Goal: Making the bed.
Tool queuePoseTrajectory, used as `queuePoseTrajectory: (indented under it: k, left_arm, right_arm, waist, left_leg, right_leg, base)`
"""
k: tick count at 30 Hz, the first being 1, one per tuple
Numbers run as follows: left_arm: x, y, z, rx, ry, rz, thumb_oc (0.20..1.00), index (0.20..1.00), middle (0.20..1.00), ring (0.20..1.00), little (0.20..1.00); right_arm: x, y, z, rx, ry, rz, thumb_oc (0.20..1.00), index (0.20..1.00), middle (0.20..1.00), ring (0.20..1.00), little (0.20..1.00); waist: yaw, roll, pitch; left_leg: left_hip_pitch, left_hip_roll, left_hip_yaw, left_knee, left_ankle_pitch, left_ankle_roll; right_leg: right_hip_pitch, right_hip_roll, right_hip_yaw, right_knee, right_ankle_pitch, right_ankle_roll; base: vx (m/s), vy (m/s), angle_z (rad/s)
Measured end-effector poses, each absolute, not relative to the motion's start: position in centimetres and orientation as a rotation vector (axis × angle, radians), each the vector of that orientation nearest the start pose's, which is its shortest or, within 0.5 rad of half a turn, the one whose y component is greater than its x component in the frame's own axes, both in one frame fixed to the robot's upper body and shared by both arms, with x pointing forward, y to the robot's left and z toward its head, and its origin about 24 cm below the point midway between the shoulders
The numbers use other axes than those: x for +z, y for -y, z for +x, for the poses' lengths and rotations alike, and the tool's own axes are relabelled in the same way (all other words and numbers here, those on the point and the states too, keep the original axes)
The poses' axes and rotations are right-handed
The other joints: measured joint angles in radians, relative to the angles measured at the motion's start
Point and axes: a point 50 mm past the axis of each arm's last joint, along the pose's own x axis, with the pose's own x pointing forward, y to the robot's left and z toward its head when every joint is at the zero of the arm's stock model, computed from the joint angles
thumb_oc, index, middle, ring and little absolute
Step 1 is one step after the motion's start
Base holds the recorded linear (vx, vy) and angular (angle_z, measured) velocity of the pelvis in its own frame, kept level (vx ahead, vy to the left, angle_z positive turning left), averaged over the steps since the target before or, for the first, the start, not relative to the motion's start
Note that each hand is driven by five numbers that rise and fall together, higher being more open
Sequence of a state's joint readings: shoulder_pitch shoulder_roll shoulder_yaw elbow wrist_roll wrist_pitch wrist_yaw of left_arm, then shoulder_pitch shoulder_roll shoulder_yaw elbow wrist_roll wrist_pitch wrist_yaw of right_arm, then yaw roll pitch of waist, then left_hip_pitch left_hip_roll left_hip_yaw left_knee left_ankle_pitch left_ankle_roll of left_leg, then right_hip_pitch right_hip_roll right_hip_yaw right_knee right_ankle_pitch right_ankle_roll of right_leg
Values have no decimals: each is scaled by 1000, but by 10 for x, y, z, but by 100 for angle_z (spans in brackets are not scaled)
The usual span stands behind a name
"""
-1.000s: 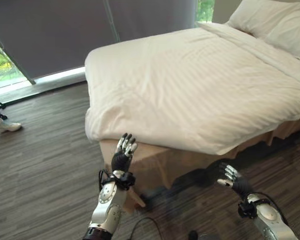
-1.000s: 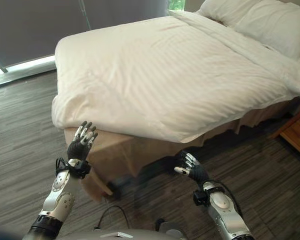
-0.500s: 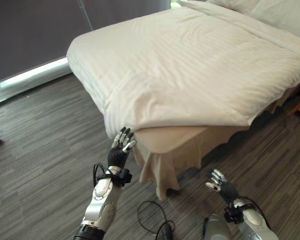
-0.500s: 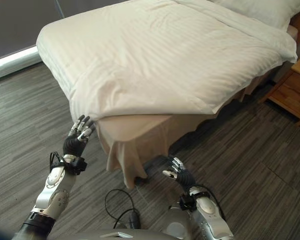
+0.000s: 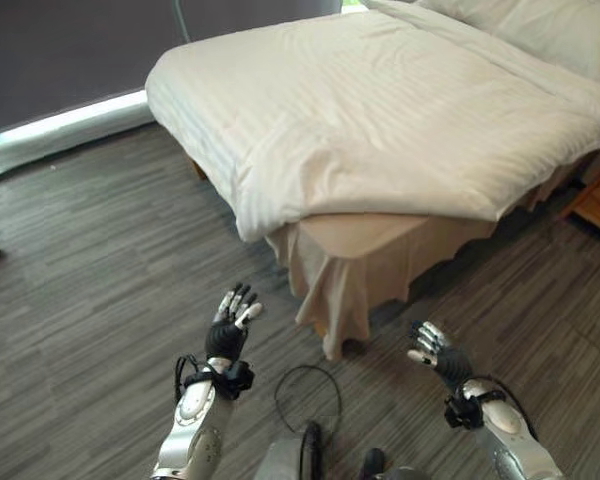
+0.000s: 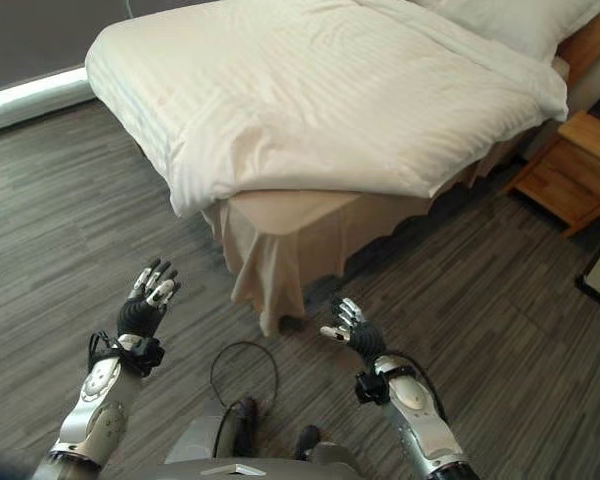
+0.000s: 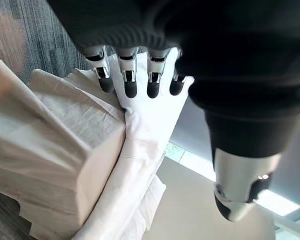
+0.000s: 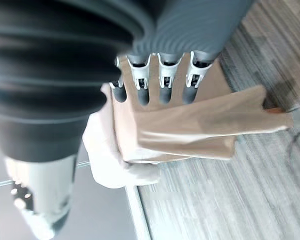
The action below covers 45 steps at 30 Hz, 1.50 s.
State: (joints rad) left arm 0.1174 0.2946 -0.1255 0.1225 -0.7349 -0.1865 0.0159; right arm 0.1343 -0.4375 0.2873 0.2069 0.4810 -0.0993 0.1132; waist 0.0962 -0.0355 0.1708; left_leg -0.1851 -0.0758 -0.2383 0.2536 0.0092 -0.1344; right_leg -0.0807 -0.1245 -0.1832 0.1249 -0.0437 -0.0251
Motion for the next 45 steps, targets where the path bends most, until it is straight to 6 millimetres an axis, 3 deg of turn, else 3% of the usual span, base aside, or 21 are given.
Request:
queuePoseTrajectory:
  k: [1, 2, 3, 4, 5, 6, 7, 8, 10, 11, 13, 14, 17, 21, 39, 42, 43, 44, 45]
  left_arm:
    - [3, -196, 221, 68, -98, -452, 1000, 1000, 1000, 1000, 1000]
    - [3, -194, 224, 65, -99, -456, 1000, 1000, 1000, 1000, 1000]
    - [5, -195, 224, 63, -93, -454, 1000, 1000, 1000, 1000, 1000]
    - [6, -203, 223, 72, -88, -431, 1000, 1000, 1000, 1000, 1000]
    - [7, -207, 228, 73, -91, -414, 1000, 1000, 1000, 1000, 1000]
    - [0, -207, 221, 86, -120, -418, 1000, 1000, 1000, 1000, 1000]
    - [-2, -206, 219, 87, -131, -422, 1000, 1000, 1000, 1000, 1000]
    - [-3, -204, 219, 81, -135, -427, 1000, 1000, 1000, 1000, 1000]
    - [-2, -195, 223, 64, -128, -452, 1000, 1000, 1000, 1000, 1000]
    - [-2, -191, 224, 58, -128, -462, 1000, 1000, 1000, 1000, 1000]
    - [-8, -192, 218, 70, -155, -459, 1000, 1000, 1000, 1000, 1000]
    - [-6, -195, 218, 70, -150, -448, 1000, 1000, 1000, 1000, 1000]
    - [6, -211, 219, 68, -109, -380, 1000, 1000, 1000, 1000, 1000]
    - [12, -212, 225, 55, -88, -363, 1000, 1000, 1000, 1000, 1000]
    - [10, -212, 222, 43, -95, -363, 1000, 1000, 1000, 1000, 1000]
    - [10, -213, 222, 44, -94, -359, 1000, 1000, 1000, 1000, 1000]
    - [12, -213, 223, 32, -91, -345, 1000, 1000, 1000, 1000, 1000]
    - [17, -216, 224, -4, -78, -283, 1000, 1000, 1000, 1000, 1000]
    - [20, -218, 225, -18, -69, -270, 1000, 1000, 1000, 1000, 1000]
  right_arm:
    - [-25, 197, 204, 239, -334, 28, 1000, 1000, 1000, 1000, 1000]
    - [-23, 199, 207, 226, -326, 28, 1000, 1000, 1000, 1000, 1000]
    - [-24, 195, 208, 239, -331, 32, 1000, 1000, 1000, 1000, 1000]
    - [-26, 191, 205, 247, -336, 46, 1000, 1000, 1000, 1000, 1000]
    - [-29, 192, 198, 211, -336, 83, 1000, 1000, 1000, 1000, 1000]
    - [-29, 200, 195, 172, -339, 83, 1000, 1000, 1000, 1000, 1000]
    - [-28, 204, 196, 159, -333, 80, 1000, 1000, 1000, 1000, 1000]
    - [-26, 209, 197, 141, -325, 74, 1000, 1000, 1000, 1000, 1000]
    - [-22, 224, 196, 100, -324, 37, 1000, 1000, 1000, 1000, 1000]
    - [-23, 230, 194, 82, -334, 23, 1000, 1000, 1000, 1000, 1000]
    - [-27, 223, 196, 61, -335, 52, 1000, 1000, 1000, 1000, 1000]
    - [-26, 220, 198, 65, -328, 61, 1000, 1000, 1000, 1000, 1000]
    - [-28, 208, 200, 79, -317, 103, 1000, 1000, 1000, 1000, 1000]
    - [-33, 204, 193, 93, -340, 110, 1000, 1000, 1000, 1000, 1000]
    - [-32, 206, 192, 93, -335, 93, 1000, 1000, 1000, 1000, 1000]
    - [-29, 206, 194, 96, -317, 89, 1000, 1000, 1000, 1000, 1000]
    - [-27, 209, 194, 88, -305, 89, 1000, 1000, 1000, 1000, 1000]
    - [-18, 219, 196, 65, -261, 69, 1000, 1000, 1000, 1000, 1000]
    - [-19, 223, 193, 59, -267, 48, 1000, 1000, 1000, 1000, 1000]
  waist:
    - [8, 53, -11]
    - [20, 66, 6]
    - [28, 50, 11]
    - [22, 15, 9]
    - [-29, -52, 14]
    - [-34, -37, 5]
    - [-41, -15, -4]
    - [-67, 13, -14]
    - [-93, 89, -29]
    - [-97, 123, -40]
    - [-88, 125, -52]
    - [-85, 128, -55]
    - [-78, 75, -61]
    - [-103, 19, -75]
    - [-114, -6, -99]
    - [-115, -5, -107]
    - [-111, 6, -103]
    - [-119, 41, -88]
    - [-121, 39, -82]
  left_leg:
    - [7, 44, 37, -72, -87, 15]
    - [-1, 64, 97, -96, -86, 40]
    - [-1, 84, 161, -127, -120, -44]
    - [1, 92, 212, -147, -178, -126]
    - [-11, 90, 261, -29, -119, 63]
    - [45, 157, 245, 16, -114, 65]
    - [70, 181, 256, -7, -111, 63]
    - [92, 190, 274, -46, -109, 65]
    - [147, 202, 324, -147, -83, 105]
    - [191, 204, 334, -217, -71, 63]
    - [239, 138, 359, -311, -36, 103]
    - [241, 126, 380, -321, -29, 102]
    - [259, 102, 433, -331, -33, 114]
    - [291, 92, 446, -345, -40, 122]
    - [307, 118, 461, -347, -53, 115]
    - [292, 114, 463, -347, -53, 116]
    - [273, 103, 473, -346, -57, 130]
    - [243, 111, 486, -346, -44, 136]
    - [246, 102, 494, -344, -46, 141]
  right_leg:
    - [-16, 24, -12, -5, 4, 24]
    - [-63, 40, 6, 80, -23, 41]
    - [-118, 59, -2, 225, -86, 27]
    - [-119, 62, -14, 274, -115, -1]
    - [-25, 1, -70, 150, -64, -26]
    - [7, -4, -80, 85, -74, -21]
    - [20, -5, -86, 67, -74, -10]
    - [23, -10, -96, 46, -62, 16]
    - [25, -2, -117, 25, -21, 48]
    - [18, 6, -102, 24, 16, 74]
    - [17, -30, -25, -16, 49, 113]
    - [13, -47, -25, -32, 51, 112]
    - [23, -50, 43, -97, 126, 128]
    - [69, -45, 64, -176, 173, 141]
    - [98, -15, 85, -228, 197, 148]
    - [82, -17, 87, -222, 202, 147]
    - [6, -16, 107, -119, 197, 180]
    - [-123, -11, 127, 44, 203, 204]
    - [-144, -17, 128, 80, 204, 204]
  base:
    - [-67, 59, -58]
    - [-95, 126, -57]
    - [-11, 123, -24]
    - [4, 176, 77]
    - [60, 230, 95]
    - [57, 228, 86]
    - [41, 179, 23]
    - [38, 127, 48]
    - [75, 189, 56]
    - [79, 224, 24]
    - [117, 208, -17]
    - [131, 154, -40]
    - [67, 76, -50]
    - [96, 66, -24]
    - [45, 9, -5]
    - [-5, 135, -6]
    - [46, 168, -43]
    - [84, 160, -52]
    - [152, 182, -51]
